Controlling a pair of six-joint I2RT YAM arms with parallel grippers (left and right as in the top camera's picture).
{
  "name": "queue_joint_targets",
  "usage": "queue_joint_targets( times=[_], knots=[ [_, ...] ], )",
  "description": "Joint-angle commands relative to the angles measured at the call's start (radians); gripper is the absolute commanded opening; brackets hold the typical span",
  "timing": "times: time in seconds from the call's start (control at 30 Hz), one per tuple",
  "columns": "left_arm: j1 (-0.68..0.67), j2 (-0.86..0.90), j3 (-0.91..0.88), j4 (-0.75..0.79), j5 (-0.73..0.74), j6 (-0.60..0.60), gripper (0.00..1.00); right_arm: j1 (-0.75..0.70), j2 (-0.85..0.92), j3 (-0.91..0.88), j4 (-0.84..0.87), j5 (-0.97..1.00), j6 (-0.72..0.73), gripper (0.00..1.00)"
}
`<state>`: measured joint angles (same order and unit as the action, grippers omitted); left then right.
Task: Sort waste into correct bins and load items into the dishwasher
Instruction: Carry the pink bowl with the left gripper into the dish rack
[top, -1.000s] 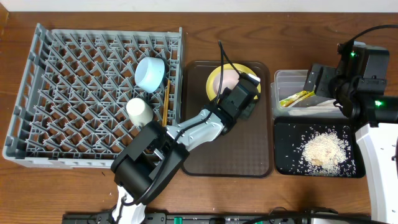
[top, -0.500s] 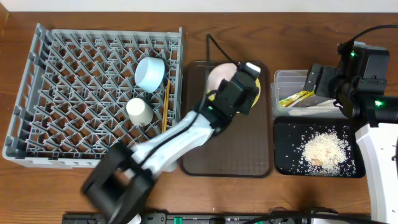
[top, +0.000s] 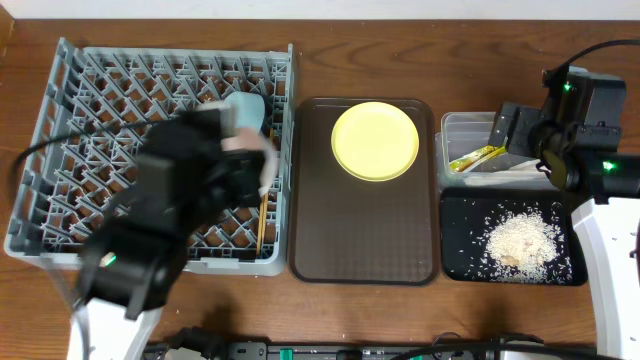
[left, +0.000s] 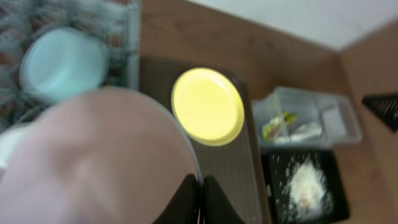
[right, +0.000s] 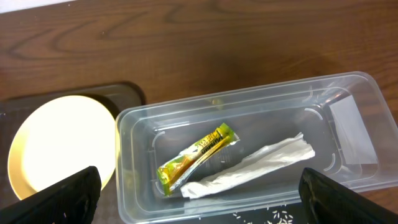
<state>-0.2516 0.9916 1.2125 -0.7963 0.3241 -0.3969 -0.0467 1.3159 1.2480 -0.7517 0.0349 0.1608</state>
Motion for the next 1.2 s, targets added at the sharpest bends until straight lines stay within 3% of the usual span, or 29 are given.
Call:
queue_joint_targets(
  times=[0.0, 0.17, 0.37, 0.6, 0.8, 1.17],
  knots=[
    [0.209, -0.027, 0.002, -0.121, 0.367, -0.019, 0.07, -0.006, 0.004, 0.008, -0.001, 0.010, 0.010, 0.99],
    [0.458, 0.029, -0.021, -0.250, 0.657, 0.129, 0.08, -0.006, 0.004, 0.008, -0.001, 0.010, 0.010, 0.99],
    [0.664, 0.198, -0.022, -0.367, 0.826, 0.315, 0.07, -0.006, 0.004, 0.008, -0.001, 0.010, 0.010, 0.99],
    [0.829, 0.422, -0.023, -0.452, 0.843, 0.487, 0.07, -0.006, 0.004, 0.008, -0.001, 0.010, 0.010, 0.99],
    [0.857, 0.592, -0.030, -0.544, 0.901, 0.647, 0.07, -0.006, 0.004, 0.008, -0.001, 0.010, 0.010, 0.99],
    [0.919, 0.713, -0.031, -0.561, 0.895, 0.678, 0.08, -0.006, 0.004, 0.008, -0.002, 0.010, 0.010, 0.99]
  ],
)
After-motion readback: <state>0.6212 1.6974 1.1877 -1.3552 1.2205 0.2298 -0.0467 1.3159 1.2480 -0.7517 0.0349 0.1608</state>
